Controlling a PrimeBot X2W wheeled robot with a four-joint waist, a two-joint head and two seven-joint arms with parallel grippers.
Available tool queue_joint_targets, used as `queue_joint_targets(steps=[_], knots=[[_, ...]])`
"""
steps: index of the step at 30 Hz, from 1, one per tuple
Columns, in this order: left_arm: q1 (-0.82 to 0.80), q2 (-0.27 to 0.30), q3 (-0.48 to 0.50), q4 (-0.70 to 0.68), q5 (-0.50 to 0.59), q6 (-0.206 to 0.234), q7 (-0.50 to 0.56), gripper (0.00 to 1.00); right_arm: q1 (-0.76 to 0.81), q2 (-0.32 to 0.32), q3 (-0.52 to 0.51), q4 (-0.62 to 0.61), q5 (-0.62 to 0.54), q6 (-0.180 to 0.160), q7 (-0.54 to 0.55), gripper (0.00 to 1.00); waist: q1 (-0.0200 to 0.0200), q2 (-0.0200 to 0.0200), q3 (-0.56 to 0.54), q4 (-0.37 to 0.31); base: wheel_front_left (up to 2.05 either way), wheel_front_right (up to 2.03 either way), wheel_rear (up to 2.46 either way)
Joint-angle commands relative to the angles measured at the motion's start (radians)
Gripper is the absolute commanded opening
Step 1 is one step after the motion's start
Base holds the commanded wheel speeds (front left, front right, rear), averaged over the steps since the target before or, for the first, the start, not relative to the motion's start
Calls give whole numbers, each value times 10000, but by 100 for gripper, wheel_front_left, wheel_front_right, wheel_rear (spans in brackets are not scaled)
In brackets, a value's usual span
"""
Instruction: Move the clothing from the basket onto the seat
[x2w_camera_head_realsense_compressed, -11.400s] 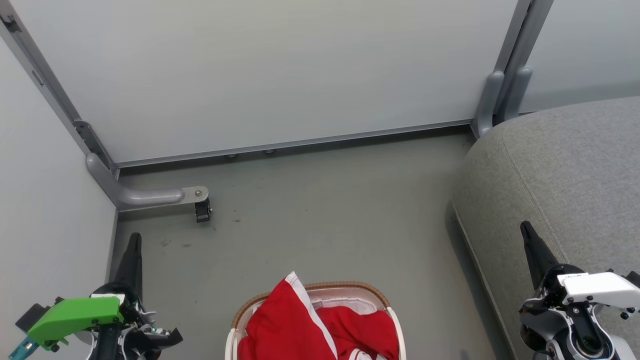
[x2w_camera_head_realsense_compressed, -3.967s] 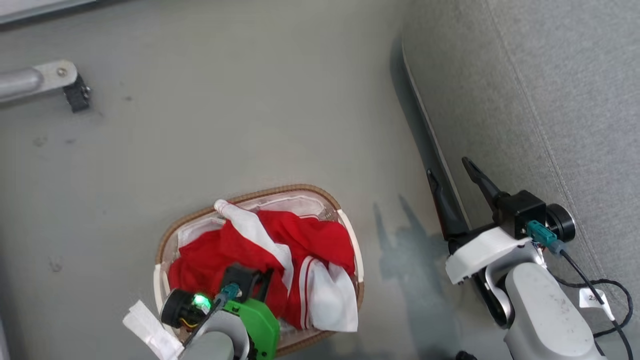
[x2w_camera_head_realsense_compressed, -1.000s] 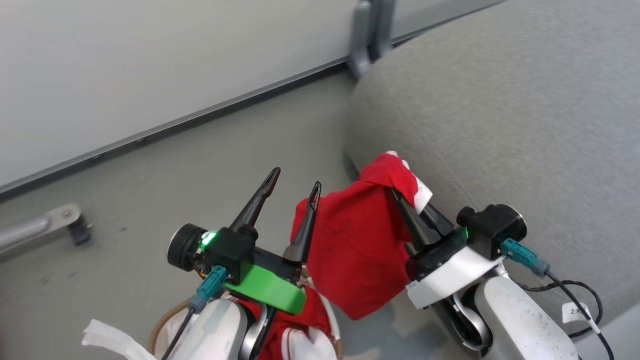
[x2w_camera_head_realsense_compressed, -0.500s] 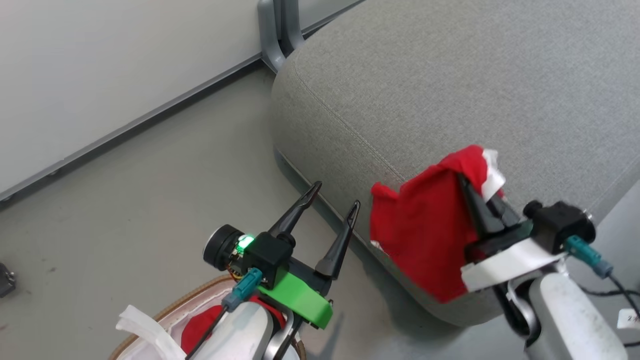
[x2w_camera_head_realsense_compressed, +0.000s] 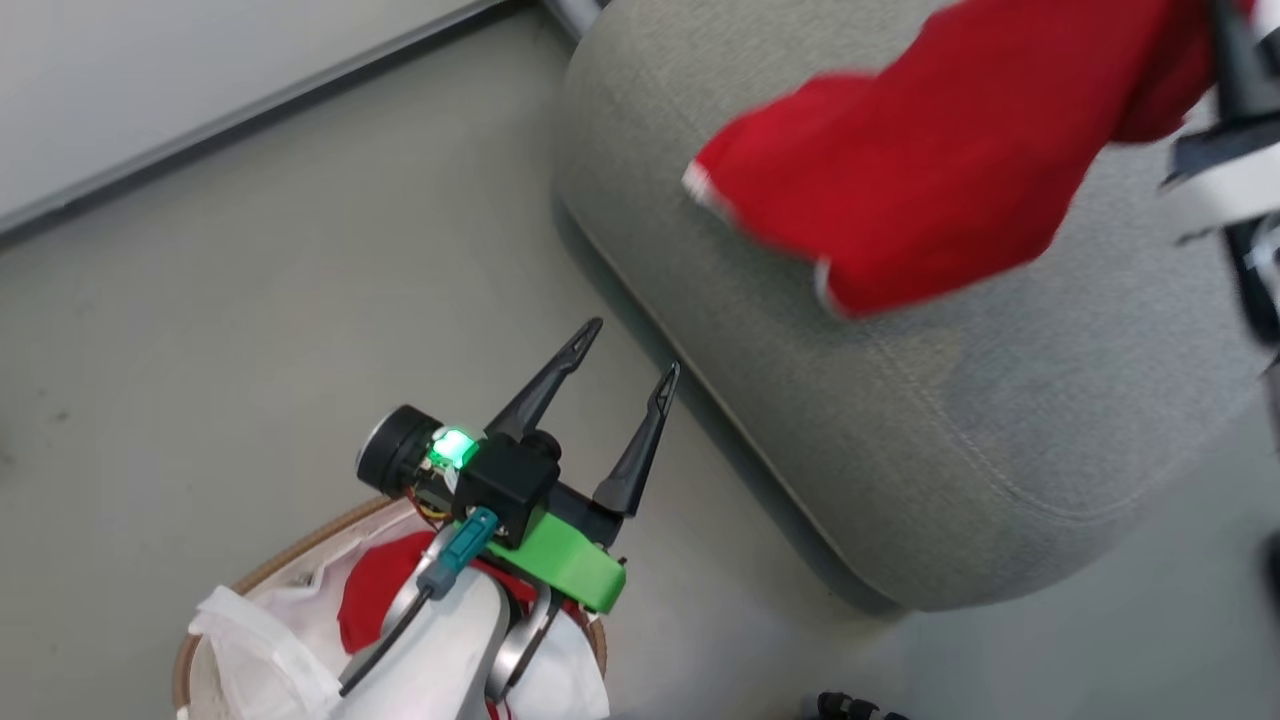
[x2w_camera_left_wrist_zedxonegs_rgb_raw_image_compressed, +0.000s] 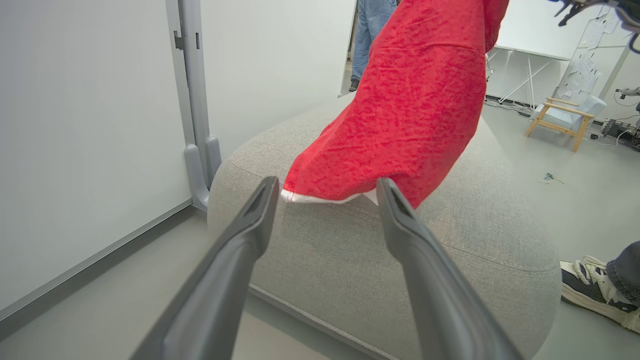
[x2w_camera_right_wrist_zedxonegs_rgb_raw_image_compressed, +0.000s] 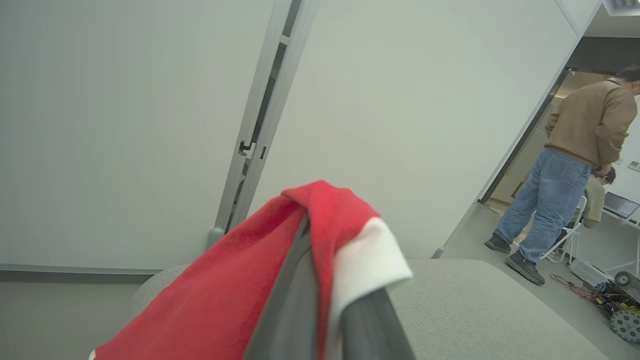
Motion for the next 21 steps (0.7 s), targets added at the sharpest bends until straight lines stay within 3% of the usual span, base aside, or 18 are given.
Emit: queue_joint_targets(steps=[1,5,11,15,21], knots=[[-277,161,23,-45,53,-26,-9,100,-543,-156,-209,192,-157,-14,-23,0,0,-1,1330,1232,0,0,0],[-706,238,180,-153,129,-26,-9,100,-1870,-920,-846,1030,-506,-14,-23,0,0,-1,2127,1830,0,0,0],[-1160,181,145,-243,229,-26,-9,100,-3219,-1489,-1637,2337,-1429,-14,-19,0,0,-1,3016,2473,0,0,0],[-1351,143,124,-234,277,-26,-9,100,-3517,-1260,-1873,3169,-1724,-14,-22,0,0,-1,3372,2790,0,0,0],[-1394,93,310,-122,271,-27,-9,100,-2557,-684,-2239,3862,-1917,-15,-22,0,0,-1,3458,2939,0,0,0]])
